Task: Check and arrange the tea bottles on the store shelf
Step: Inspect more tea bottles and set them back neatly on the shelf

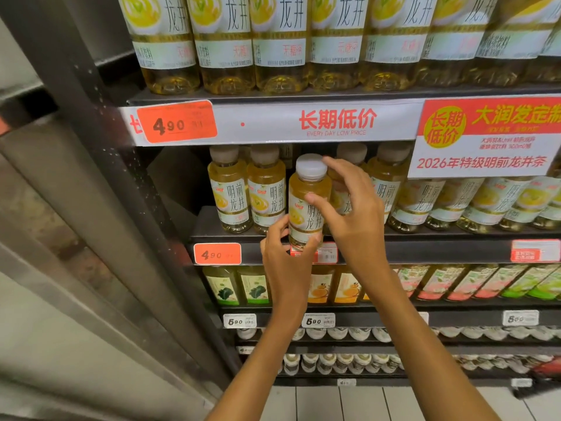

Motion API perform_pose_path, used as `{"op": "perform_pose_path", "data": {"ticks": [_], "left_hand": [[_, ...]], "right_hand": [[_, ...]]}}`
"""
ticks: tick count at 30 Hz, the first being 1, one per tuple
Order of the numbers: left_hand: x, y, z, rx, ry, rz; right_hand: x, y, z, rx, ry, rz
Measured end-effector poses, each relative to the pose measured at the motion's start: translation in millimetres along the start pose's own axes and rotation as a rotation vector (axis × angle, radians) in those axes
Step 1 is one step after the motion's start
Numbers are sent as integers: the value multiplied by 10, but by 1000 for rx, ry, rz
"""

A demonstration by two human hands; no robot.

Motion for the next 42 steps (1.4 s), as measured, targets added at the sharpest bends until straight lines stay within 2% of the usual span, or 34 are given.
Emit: {"op": "perform_pose_path", "data": {"ticks": [6, 16, 25, 27, 30, 32, 36, 39, 42], "left_hand": [[-9, -24, -119, -59, 98, -97], [-70, -25, -80, -6, -47, -109], [-85, -59, -118, -91, 87, 9], [46, -98, -154, -136, 53, -54], [347, -86, -152, -147, -1, -234], [459, -8, -108, -125, -28, -279], [511, 111, -84, -120, -16, -240], [482, 151, -32, -94, -18, -183], [488, 167, -6, -78, -47, -162]], "right_hand": [[65, 10, 2, 46, -83, -81], [-64, 18, 25, 261, -462, -44], [-92, 54, 18, 287, -560, -95], [-101, 61, 49, 265, -509, -102], [-207, 111, 226, 277, -349, -86], [-385, 180, 385, 316, -401, -59], [-764, 272, 510, 350, -671, 12], [-853, 275, 470, 309, -665, 71], [-708, 246, 538, 337, -597, -27]]}}
Point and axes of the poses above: each hand's wrist, its own y-axis towards the middle knuckle, its own x-axis out of the back of the hand, z = x × y, the point moved 10 cm from there along y, towards the middle knuckle, and after that the axes turned 4 degrees about y, right-handed, at the moved point
